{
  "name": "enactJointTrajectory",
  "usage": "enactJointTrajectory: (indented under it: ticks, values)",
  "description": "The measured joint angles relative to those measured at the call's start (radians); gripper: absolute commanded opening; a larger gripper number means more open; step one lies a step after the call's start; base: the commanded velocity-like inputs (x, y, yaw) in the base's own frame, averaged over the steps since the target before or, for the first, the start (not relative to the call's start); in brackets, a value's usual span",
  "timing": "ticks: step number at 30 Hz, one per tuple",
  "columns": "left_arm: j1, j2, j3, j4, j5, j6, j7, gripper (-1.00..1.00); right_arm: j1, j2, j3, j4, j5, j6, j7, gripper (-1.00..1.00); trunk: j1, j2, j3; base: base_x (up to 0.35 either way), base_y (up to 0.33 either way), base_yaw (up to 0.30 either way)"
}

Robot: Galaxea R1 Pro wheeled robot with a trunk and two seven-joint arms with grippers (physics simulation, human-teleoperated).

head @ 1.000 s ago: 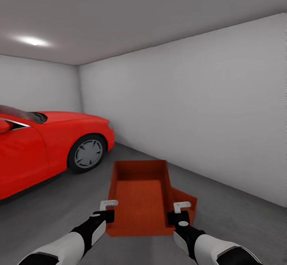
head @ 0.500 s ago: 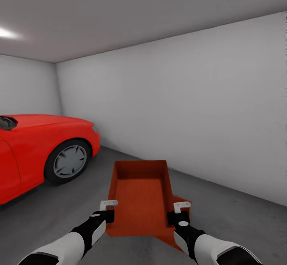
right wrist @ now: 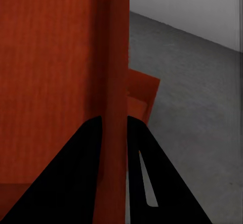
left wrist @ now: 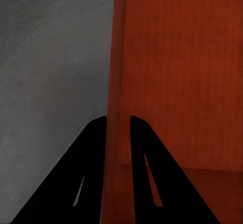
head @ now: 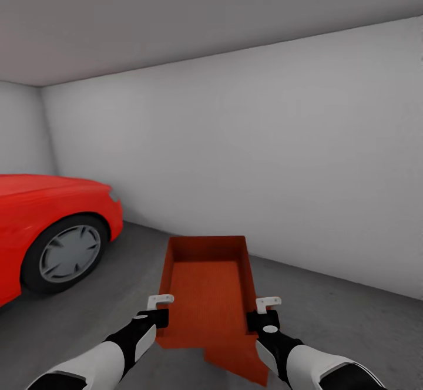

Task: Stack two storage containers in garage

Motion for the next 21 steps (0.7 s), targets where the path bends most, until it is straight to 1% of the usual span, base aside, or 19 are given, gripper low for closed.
enactJointTrajectory:
  ticks: [21]
  values:
    - [0.0,0.0,0.0,0.0,0.0,0.0,0.0,-1.0,0.0,0.0,0.0,0.0,0.0,0.0,0.0,-1.0,0.0,0.0,0.0,0.32,0.173,-0.247]
